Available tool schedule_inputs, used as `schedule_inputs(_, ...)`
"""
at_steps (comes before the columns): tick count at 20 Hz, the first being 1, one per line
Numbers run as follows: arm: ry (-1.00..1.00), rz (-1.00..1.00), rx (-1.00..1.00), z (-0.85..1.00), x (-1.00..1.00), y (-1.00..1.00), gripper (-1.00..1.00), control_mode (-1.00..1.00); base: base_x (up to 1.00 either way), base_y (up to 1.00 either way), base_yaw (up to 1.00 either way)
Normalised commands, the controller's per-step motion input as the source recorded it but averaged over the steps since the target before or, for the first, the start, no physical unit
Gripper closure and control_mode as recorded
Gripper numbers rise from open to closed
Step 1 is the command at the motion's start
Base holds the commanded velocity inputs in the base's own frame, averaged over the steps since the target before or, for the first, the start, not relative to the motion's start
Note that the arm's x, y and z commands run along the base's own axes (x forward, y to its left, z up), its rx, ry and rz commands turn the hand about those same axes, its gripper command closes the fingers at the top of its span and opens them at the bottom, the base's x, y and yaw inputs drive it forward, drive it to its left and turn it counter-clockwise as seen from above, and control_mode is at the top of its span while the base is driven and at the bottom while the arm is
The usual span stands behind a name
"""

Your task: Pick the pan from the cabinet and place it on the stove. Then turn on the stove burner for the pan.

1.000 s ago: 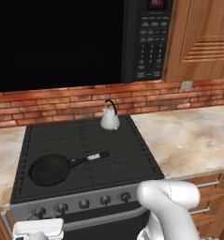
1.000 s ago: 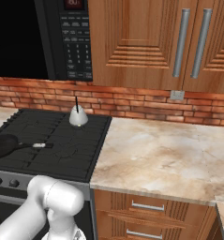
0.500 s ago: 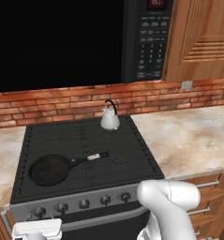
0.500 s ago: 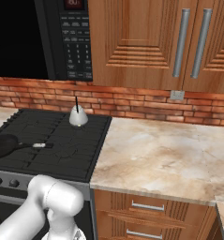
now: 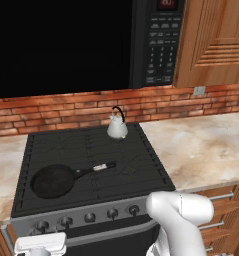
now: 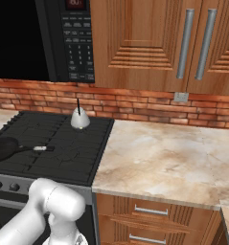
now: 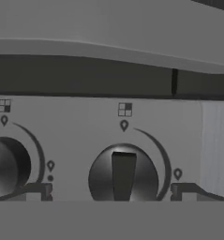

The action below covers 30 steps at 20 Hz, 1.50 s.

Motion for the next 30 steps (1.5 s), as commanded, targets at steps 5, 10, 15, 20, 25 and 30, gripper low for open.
schedule_inputs(5, 0.00, 0.00, -0.02, -0.05, 0.08, 0.11, -1.00, -1.00, 0.00, 0.00, 0.00)
schedule_inputs(10, 0.00, 0.00, -0.02, -0.01, 0.03, 0.13, -1.00, -1.00, 0.00, 0.00, 0.00)
schedule_inputs(15, 0.00, 0.00, -0.03, -0.08, 0.05, 0.13, -1.00, -1.00, 0.00, 0.00, 0.00)
schedule_inputs(20, 0.00, 0.00, -0.01, -0.10, 0.01, 0.04, -1.00, -1.00, 0.00, 0.00, 0.00)
schedule_inputs(25, 0.00, 0.00, 0.00, -0.05, 0.03, 0.00, -1.00, -1.00, 0.00, 0.00, 0.00)
schedule_inputs(30, 0.00, 0.00, 0.00, -0.08, 0.03, 0.00, 1.00, -1.00, 0.00, 0.00, 0.00)
